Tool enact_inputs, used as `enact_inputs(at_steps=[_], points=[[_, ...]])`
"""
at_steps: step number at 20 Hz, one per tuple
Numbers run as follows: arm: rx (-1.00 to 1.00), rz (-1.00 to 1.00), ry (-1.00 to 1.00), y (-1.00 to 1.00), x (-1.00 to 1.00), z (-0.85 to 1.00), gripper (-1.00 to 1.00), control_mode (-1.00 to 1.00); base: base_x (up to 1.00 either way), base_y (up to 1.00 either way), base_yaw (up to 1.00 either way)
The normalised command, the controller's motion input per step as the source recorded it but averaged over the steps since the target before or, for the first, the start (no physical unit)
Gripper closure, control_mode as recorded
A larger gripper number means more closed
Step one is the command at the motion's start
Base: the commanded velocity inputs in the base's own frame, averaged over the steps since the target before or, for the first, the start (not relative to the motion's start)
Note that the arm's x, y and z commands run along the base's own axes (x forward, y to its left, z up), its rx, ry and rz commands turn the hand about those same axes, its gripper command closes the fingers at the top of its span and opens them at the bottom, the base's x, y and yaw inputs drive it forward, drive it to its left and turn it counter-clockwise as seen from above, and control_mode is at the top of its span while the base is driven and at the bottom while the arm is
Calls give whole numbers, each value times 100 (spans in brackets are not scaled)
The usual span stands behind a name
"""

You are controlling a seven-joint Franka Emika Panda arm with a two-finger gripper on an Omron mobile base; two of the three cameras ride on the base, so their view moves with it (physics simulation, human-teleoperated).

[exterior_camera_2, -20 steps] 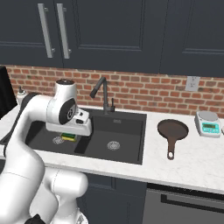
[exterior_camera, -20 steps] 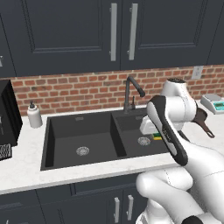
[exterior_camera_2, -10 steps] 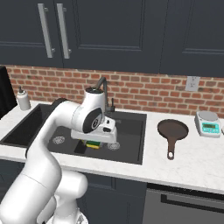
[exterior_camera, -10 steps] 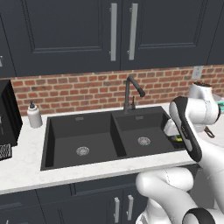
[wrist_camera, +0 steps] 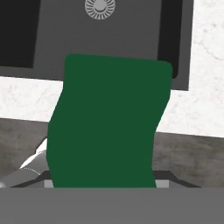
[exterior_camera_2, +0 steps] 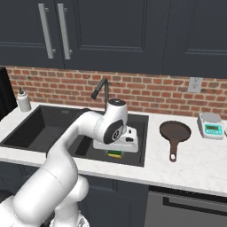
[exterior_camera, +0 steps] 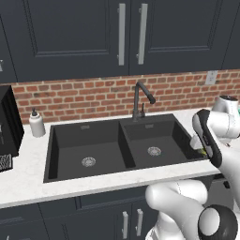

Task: Pick the pan and sponge and place them into the sink. Then turn on the water.

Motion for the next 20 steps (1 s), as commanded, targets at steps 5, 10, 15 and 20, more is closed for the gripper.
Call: enact_inputs(at_steps=[5, 10, 15, 20], points=[[0, 0, 2, -15, 9, -11, 100, -100, 0, 0, 0], [0, 0, 1, 0, 2, 0, 100, -100, 0, 0, 0], [0, 0, -1, 0, 10, -10, 100, -100, 0, 0, 0], [0, 0, 0, 1, 34, -22, 100, -100, 0, 0, 0]])
